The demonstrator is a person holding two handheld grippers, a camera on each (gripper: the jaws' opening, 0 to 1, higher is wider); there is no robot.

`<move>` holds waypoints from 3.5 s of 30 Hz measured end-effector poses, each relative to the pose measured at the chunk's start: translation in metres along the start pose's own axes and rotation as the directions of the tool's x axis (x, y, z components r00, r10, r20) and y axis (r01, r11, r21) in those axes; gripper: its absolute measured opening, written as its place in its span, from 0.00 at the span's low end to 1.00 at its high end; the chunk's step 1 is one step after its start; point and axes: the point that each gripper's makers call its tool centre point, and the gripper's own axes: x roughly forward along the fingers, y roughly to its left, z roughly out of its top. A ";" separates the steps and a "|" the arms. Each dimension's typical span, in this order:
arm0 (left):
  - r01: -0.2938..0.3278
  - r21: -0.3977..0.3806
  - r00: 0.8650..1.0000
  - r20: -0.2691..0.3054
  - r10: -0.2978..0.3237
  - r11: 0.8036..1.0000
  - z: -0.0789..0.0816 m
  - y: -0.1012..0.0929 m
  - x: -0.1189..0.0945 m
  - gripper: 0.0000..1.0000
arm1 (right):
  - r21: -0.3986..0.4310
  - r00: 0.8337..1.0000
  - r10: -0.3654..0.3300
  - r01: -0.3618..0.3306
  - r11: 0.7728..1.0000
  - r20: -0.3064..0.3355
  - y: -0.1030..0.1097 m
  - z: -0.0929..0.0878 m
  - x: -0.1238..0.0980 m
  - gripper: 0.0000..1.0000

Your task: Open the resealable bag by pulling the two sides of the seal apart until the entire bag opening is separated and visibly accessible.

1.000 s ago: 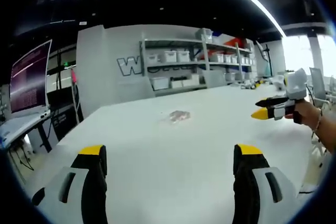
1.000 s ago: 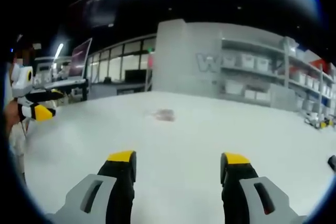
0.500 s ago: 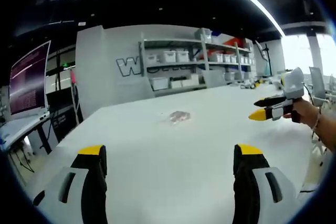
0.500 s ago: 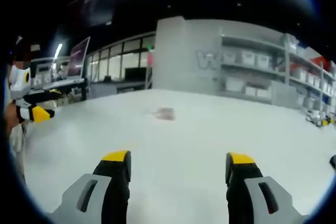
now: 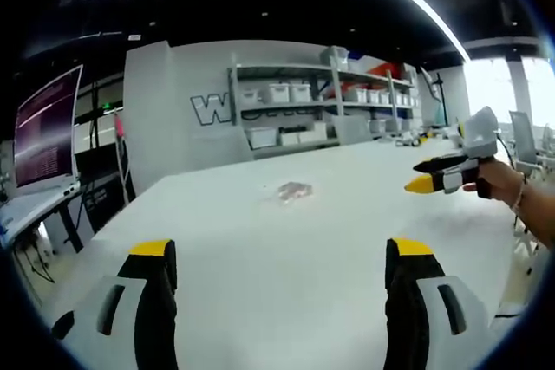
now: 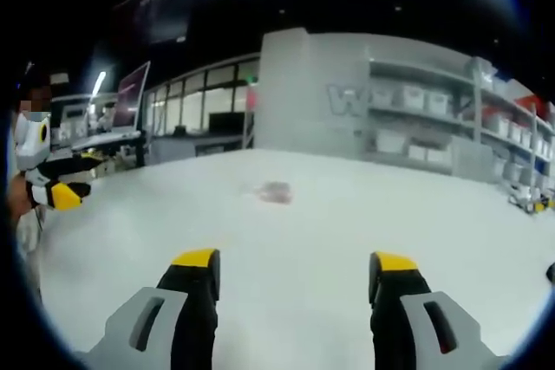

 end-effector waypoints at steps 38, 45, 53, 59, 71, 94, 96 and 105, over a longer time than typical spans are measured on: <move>0.007 0.007 1.000 0.015 -0.007 1.000 0.004 -0.007 -0.002 0.98 | -0.027 1.000 0.017 -0.016 1.000 0.016 0.009 0.036 0.016 0.68; 0.007 0.009 1.000 0.013 -0.007 1.000 0.005 -0.007 -0.003 0.98 | -0.051 1.000 0.028 -0.028 0.998 0.009 0.014 0.039 0.021 0.68; 0.008 0.008 1.000 0.008 -0.008 1.000 0.004 -0.005 -0.001 0.98 | -0.063 0.999 0.031 -0.032 0.998 -0.015 0.010 0.036 0.028 0.67; 0.011 0.010 1.000 0.010 -0.011 1.000 0.004 -0.006 0.002 0.98 | -0.064 0.999 0.039 -0.041 0.997 -0.032 0.011 0.034 0.036 0.67; 0.009 0.002 1.000 0.006 -0.009 1.000 0.000 -0.003 0.004 0.98 | -0.073 0.998 0.055 -0.058 0.996 -0.038 0.015 0.039 0.048 0.66; 0.008 -0.006 1.000 0.014 -0.008 1.000 0.003 -0.001 0.006 0.98 | -0.096 0.995 0.075 -0.082 0.992 -0.069 0.023 0.043 0.067 0.64; 0.009 -0.007 1.000 0.015 -0.009 1.000 0.003 -0.001 0.006 0.98 | -0.104 0.994 0.079 -0.087 0.991 -0.072 0.026 0.044 0.070 0.64; 0.010 -0.009 1.000 0.015 -0.010 1.000 0.002 -0.002 0.006 0.98 | -0.127 0.992 0.094 -0.104 0.986 -0.080 0.037 0.047 0.076 0.63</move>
